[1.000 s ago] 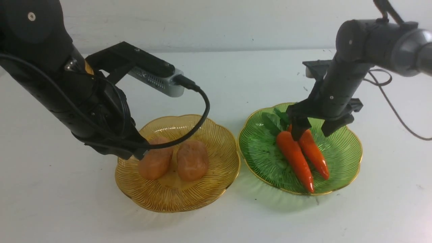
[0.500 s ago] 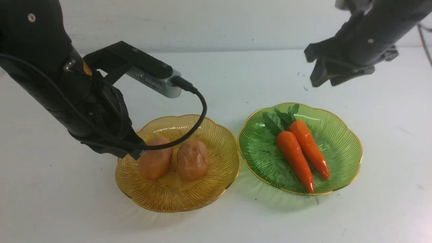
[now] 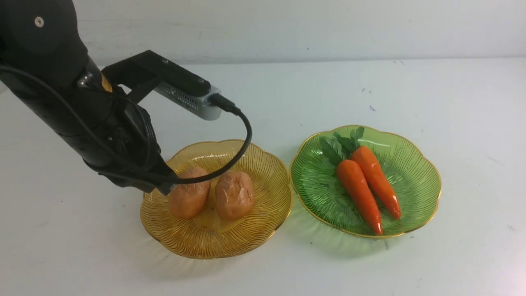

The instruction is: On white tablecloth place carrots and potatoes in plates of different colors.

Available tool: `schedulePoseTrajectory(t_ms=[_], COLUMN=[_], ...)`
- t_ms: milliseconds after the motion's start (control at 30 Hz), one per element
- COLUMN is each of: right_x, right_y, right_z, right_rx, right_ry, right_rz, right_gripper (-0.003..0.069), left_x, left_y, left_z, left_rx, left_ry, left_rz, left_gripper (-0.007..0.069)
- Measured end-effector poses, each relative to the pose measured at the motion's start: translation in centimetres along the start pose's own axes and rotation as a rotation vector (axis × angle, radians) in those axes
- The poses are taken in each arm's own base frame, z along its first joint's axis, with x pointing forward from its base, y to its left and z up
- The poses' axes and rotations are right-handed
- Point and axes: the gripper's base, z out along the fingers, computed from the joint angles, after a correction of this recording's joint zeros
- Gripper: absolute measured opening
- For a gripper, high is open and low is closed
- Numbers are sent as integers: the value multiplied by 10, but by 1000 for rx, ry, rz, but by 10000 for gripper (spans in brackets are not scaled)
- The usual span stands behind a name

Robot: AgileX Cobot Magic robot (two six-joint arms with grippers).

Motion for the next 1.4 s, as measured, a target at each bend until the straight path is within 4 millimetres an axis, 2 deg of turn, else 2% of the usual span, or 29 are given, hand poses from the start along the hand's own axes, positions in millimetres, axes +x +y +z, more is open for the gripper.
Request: schedulePoseTrajectory(t_ms=[67,133,233,367,1200,1333,1400], right_x=[24,65,99,132,137,151,167], right_y=[0,1,1,-3,-4,-6,-9], right_z=[-16,-31,-32,-30,-26,-10,8], right_rx=[-3,-35,-81,-67,-51,-34,19], right_ry=[-135,-375,-668,-911,-923,-887,-847], right_rz=[9,31,82,73,51,50,40], right_gripper=[-15,-15,-15,-15,-15,-15,-15], left_x=[0,0,0,0,-1,-1,-1], left_y=[0,0,0,0,-4,-4,-4], left_z=[0,0,0,0,0,0,0], left_rx=[0,0,0,1,45,45,45], left_ry=[0,0,0,0,-11,-11,-11], left_rz=[0,0,0,0,-16,-16,-16], left_gripper=[-3,-3,-3,-3,-3,-3,-3])
